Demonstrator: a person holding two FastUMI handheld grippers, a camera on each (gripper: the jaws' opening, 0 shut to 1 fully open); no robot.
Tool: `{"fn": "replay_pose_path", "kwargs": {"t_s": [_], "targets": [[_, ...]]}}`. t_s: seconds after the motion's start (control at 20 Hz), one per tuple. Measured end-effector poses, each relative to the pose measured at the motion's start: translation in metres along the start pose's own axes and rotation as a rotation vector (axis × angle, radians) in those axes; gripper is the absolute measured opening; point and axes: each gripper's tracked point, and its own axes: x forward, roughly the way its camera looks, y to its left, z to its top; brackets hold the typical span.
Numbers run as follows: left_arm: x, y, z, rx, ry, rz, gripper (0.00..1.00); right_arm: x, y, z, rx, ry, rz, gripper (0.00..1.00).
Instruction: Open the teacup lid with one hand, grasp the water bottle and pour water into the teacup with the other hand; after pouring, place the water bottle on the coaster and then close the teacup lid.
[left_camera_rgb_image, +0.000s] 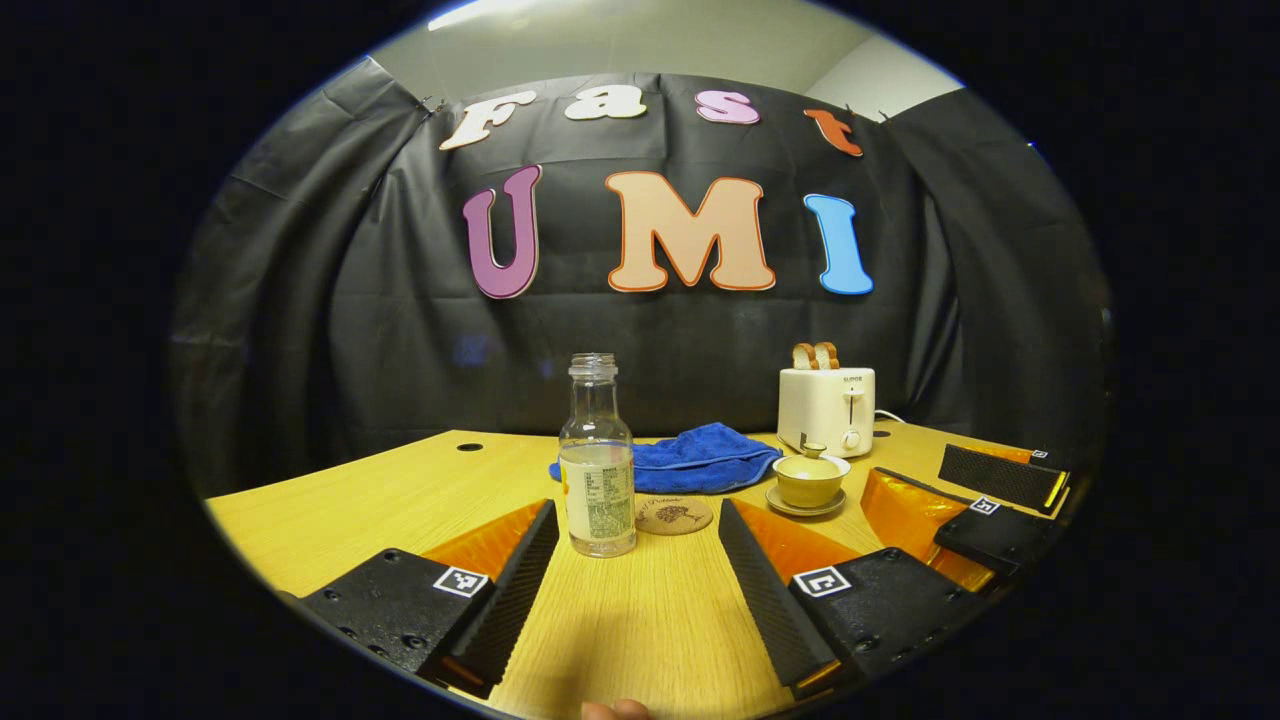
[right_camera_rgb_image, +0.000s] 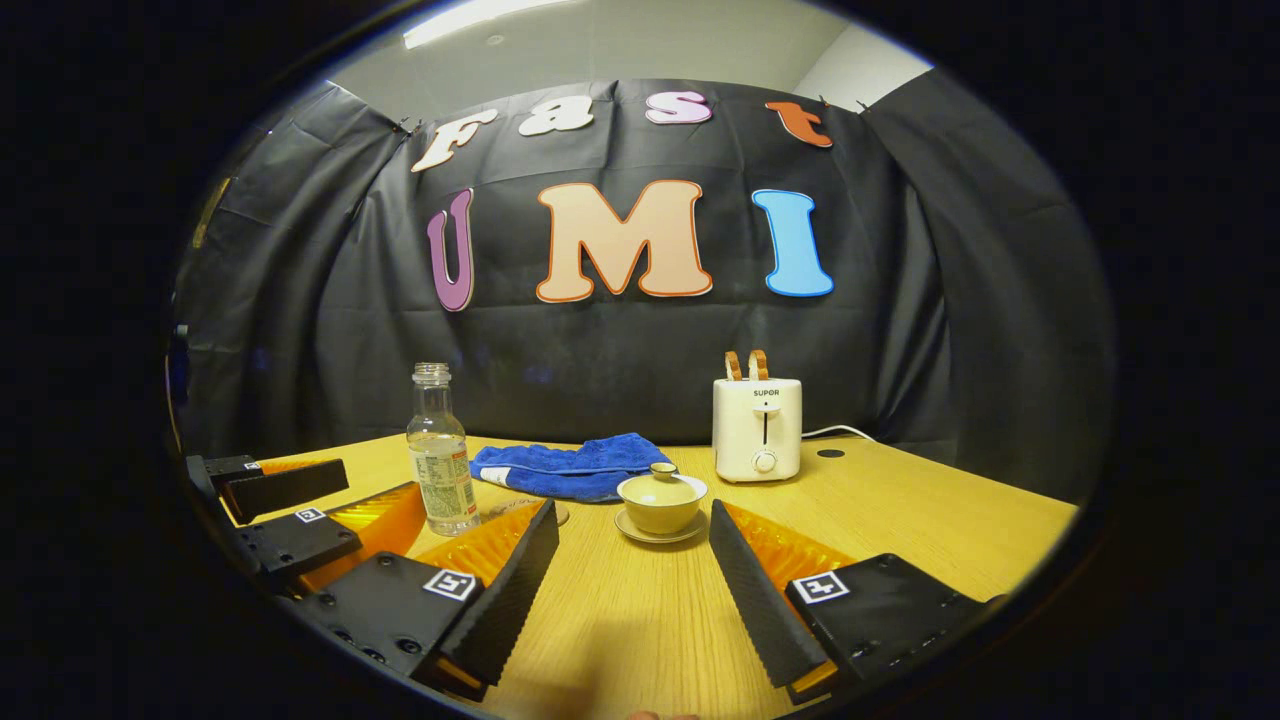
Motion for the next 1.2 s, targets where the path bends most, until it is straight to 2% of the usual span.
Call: {"fn": "replay_pose_path", "kwargs": {"t_s": [0.25,0.3,0.35,0.55,0.65,0.7,0.8,0.85,0.9,1.2], "targets": [[0.000,0.001,0.000,0.001,-0.001,0.004,0.94,0.000,0.000,0.000,-0.001,-0.001,-0.001,0.97],[0.001,0.001,0.000,0.001,0.000,0.005,0.94,0.000,0.000,0.000,0.000,-0.001,-0.001,0.94],[0.001,0.001,0.000,0.000,0.000,0.005,0.94,0.000,0.000,0.000,0.000,-0.001,0.000,1.00],[0.001,0.001,0.000,0.000,0.000,0.005,0.94,0.003,0.002,0.001,0.000,-0.005,0.023,0.98],[0.001,0.001,0.000,0.000,0.000,0.005,0.94,0.015,-0.001,-0.001,0.001,0.003,0.041,0.94],[0.001,0.001,0.000,-0.001,0.000,0.006,0.94,0.022,-0.011,-0.001,0.000,0.001,0.018,0.98],[0.000,0.000,-0.001,-0.002,0.002,0.003,0.94,0.039,-0.027,-0.002,-0.001,0.014,-0.020,0.98],[0.000,0.000,0.000,-0.003,0.001,0.000,0.94,0.047,-0.033,-0.005,-0.004,0.020,-0.036,0.94],[0.000,0.000,-0.001,-0.003,0.002,-0.001,0.94,0.056,-0.038,-0.003,-0.012,0.014,-0.046,0.98],[0.000,-0.001,-0.001,-0.003,0.002,-0.010,0.94,0.111,-0.035,-0.005,-0.115,0.027,-0.044,0.98]]}}
